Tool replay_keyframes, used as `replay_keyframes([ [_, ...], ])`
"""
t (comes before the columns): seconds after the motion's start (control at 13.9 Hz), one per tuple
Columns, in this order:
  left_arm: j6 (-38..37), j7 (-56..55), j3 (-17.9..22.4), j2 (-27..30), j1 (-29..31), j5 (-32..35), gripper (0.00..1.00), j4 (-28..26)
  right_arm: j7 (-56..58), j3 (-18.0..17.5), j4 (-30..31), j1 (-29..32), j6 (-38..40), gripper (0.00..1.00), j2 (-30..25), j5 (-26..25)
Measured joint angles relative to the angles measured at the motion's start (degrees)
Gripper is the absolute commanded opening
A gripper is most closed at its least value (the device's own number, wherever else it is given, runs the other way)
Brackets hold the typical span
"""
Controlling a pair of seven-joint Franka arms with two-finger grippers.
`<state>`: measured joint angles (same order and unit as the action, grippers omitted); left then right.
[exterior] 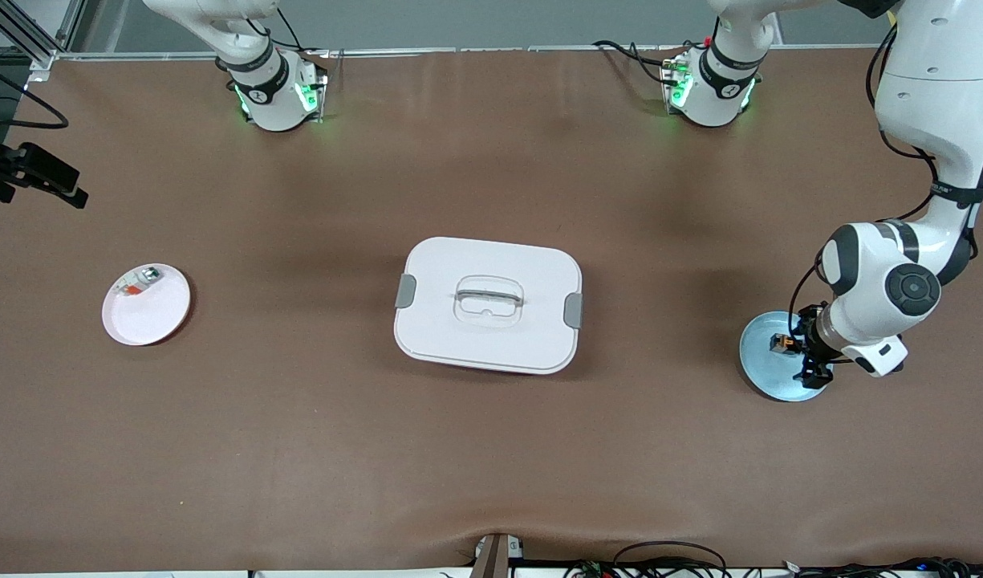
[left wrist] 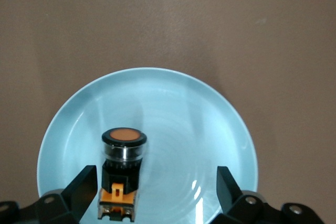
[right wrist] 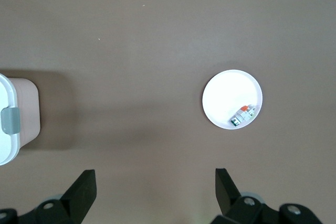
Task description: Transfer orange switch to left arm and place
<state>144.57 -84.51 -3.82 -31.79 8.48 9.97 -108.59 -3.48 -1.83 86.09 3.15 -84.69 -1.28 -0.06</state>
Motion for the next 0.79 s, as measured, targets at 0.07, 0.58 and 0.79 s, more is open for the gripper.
replay_keyframes([
  [0.07, -0.93, -0.05, -0.19, 0.39, -0.03, 0.0, 1.0, 0.67, 0.01, -0.07, 0.0, -0.35, 0.0, 1.0, 0.0, 0.0],
  [0.58, -2.74, 10.95, -0.71, 1.86, -2.79, -1.33, 1.0, 1.19, 0.01, -0.1, 0.0, -0.91, 0.01, 1.0, 0.0, 0.0],
  [0.79, -2.75, 31.23, -0.71, 2.64, -2.83, -5.46, 1.0, 0.29, 0.02, -0.11, 0.01, -1.08, 0.01, 1.0, 0.0, 0.0],
])
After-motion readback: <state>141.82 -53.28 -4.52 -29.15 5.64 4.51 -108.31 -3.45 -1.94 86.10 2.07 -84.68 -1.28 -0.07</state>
